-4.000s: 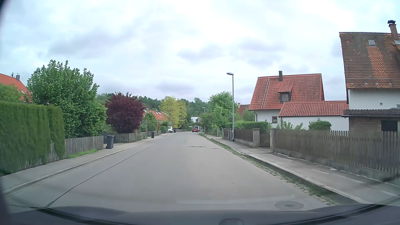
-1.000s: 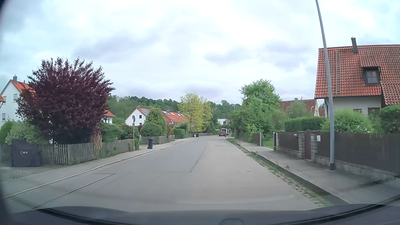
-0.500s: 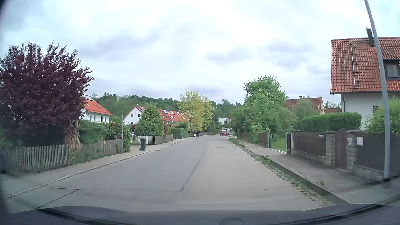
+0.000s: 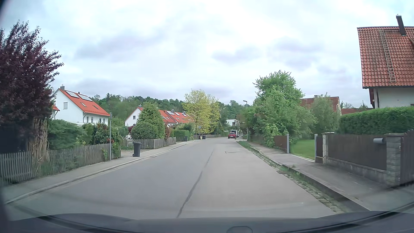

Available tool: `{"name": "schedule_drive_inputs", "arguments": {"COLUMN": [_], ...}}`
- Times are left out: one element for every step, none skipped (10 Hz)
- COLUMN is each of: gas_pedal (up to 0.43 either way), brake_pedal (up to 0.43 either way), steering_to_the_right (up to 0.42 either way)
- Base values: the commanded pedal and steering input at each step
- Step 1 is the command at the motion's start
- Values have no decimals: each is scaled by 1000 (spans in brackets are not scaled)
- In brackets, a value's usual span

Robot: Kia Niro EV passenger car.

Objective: Follow the waypoints while adhering to traffic rules and regulations

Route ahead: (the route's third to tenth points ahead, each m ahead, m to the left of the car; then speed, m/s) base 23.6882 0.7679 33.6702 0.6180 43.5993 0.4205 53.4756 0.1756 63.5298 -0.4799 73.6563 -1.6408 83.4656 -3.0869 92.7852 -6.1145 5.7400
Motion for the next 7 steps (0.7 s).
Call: {"name": "schedule_drive_inputs", "arguments": {"gas_pedal": [138,138,138,138,138,138,138], "brake_pedal": [0,0,0,0,0,0,0], "steering_to_the_right": [-2,-2,-3,-5,-7,-6,-5]}}
